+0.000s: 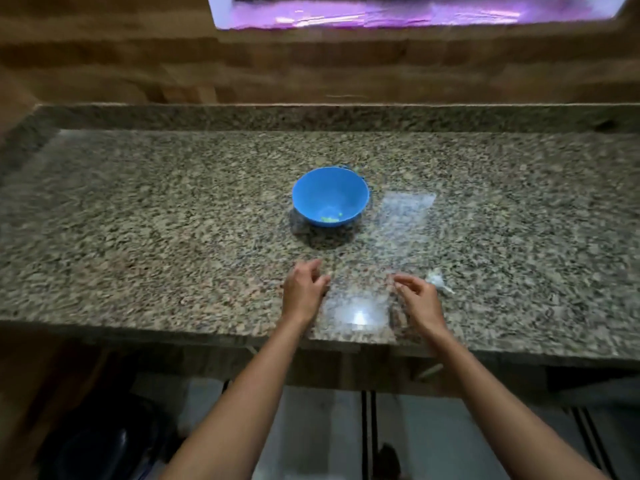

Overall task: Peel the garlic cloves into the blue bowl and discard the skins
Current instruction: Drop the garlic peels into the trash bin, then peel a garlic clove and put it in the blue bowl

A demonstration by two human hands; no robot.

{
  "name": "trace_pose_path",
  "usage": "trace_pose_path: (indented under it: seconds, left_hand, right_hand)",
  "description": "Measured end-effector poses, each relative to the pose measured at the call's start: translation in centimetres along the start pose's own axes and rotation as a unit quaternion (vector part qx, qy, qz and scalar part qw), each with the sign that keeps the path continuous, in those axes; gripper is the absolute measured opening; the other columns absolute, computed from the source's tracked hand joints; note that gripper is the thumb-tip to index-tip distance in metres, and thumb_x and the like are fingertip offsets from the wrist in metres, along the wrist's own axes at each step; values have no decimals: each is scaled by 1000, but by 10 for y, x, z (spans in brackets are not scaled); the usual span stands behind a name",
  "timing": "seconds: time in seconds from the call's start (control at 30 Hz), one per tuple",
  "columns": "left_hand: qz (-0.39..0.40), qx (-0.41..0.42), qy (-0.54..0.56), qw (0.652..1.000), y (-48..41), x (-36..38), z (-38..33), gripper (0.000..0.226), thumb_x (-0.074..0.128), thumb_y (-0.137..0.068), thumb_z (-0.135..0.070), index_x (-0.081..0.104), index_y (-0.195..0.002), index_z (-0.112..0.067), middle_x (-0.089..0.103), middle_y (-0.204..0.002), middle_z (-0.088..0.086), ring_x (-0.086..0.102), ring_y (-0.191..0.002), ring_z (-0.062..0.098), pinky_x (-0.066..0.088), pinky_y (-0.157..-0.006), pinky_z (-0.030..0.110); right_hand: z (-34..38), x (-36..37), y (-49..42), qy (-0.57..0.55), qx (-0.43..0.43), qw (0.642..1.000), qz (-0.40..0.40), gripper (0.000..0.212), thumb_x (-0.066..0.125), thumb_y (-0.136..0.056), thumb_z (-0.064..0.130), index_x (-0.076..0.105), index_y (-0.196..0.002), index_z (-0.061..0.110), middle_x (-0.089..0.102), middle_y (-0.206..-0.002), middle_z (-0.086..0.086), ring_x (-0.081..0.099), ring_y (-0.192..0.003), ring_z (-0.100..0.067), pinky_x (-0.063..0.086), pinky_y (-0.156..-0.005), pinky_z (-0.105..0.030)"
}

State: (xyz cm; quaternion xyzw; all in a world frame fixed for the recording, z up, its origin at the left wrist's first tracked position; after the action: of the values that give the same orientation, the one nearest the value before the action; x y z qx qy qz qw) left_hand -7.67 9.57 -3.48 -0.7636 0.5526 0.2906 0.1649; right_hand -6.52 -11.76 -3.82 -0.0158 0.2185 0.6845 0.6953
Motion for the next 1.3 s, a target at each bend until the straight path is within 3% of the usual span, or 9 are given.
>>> trace_pose_path:
  seconds: [0.2,0.33,0.6,0.7,0.8,0.87,0.97,1.1,1.3]
  left_hand:
    - [23,49,-151,987,-20,19,-9,18,67,-86,-16,72,-101,-9,66,-99,9,61,-95,23,41,-80,25]
    - [-100,90,8,991,-34,-4,-62,15,69,-84,-9,73,-98,-6,71,-91,1,64,-77,8,43,-71,5]
    - [8,9,-163,987,-138,2,-90,21,59,-86,-3,72,-102,-6,70,-105,15,64,-102,27,47,-92,32]
    - [-23,101,-79,991,-97,22,-119,27,53,-90,-5,70,-111,-8,70,-108,10,65,-95,21,50,-86,27]
    - [151,98,-32,983,-30,82,-125,26,62,-90,-14,66,-115,-8,69,-110,6,63,-83,9,48,-65,10]
    - [250,50,-27,966,-1,124,-112,37,68,-87,-27,64,-118,-9,70,-108,8,65,-82,13,55,-69,20]
    - [238,57,-15,969,10,144,-107,48,72,-80,-37,62,-121,-13,69,-104,6,66,-89,17,56,-81,36]
    - [271,28,108,956,9,130,-100,41,76,-77,-9,64,-117,-14,69,-103,8,68,-87,17,57,-78,32]
    - [253,-123,356,891,8,94,-84,43,63,-79,12,61,-118,-6,70,-104,9,70,-83,11,56,-69,22]
  right_hand:
    - [-5,2,-19,-111,94,987,66,16,52,-93,8,63,-105,8,64,-102,-11,60,-98,-23,47,-68,-19]
    - [5,-7,-23,-142,94,984,55,13,53,-93,10,64,-100,8,65,-105,-14,61,-101,-28,49,-79,-31]
    - [23,-49,-19,-190,78,979,12,12,54,-92,11,65,-89,16,68,-100,-9,63,-87,-20,52,-74,-27]
    - [14,-80,-14,-219,51,971,-82,13,53,-92,10,64,-97,15,69,-91,-3,65,-76,-17,55,-65,-24]
    - [-7,-97,-18,-110,53,979,-163,20,52,-92,10,64,-107,15,66,-103,2,63,-86,-14,54,-70,-22]
    - [-20,-92,-25,-61,86,986,-128,23,53,-92,9,64,-113,10,64,-114,-1,60,-100,-17,52,-84,-29]
    - [-33,-81,-29,-71,111,987,-92,20,55,-91,6,67,-106,5,67,-110,-10,61,-95,-18,51,-86,-30]
    - [-30,-73,-21,-180,136,974,-40,20,55,-92,11,63,-109,3,67,-88,-7,63,-70,-15,54,-57,-21]
    - [-4,-49,-15,-261,96,959,49,26,67,-83,9,64,-108,5,67,-105,-13,67,-82,-23,57,-73,-35]
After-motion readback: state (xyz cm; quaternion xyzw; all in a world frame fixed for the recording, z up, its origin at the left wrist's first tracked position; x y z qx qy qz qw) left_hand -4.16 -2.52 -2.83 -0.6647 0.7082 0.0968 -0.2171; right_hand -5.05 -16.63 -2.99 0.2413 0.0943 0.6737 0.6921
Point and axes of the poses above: each hand's wrist, its own y-axis away from the middle knuckle, its own x-axis out of the palm, z = x × y, the point moved 3 cm from there along -y, towards the middle knuckle
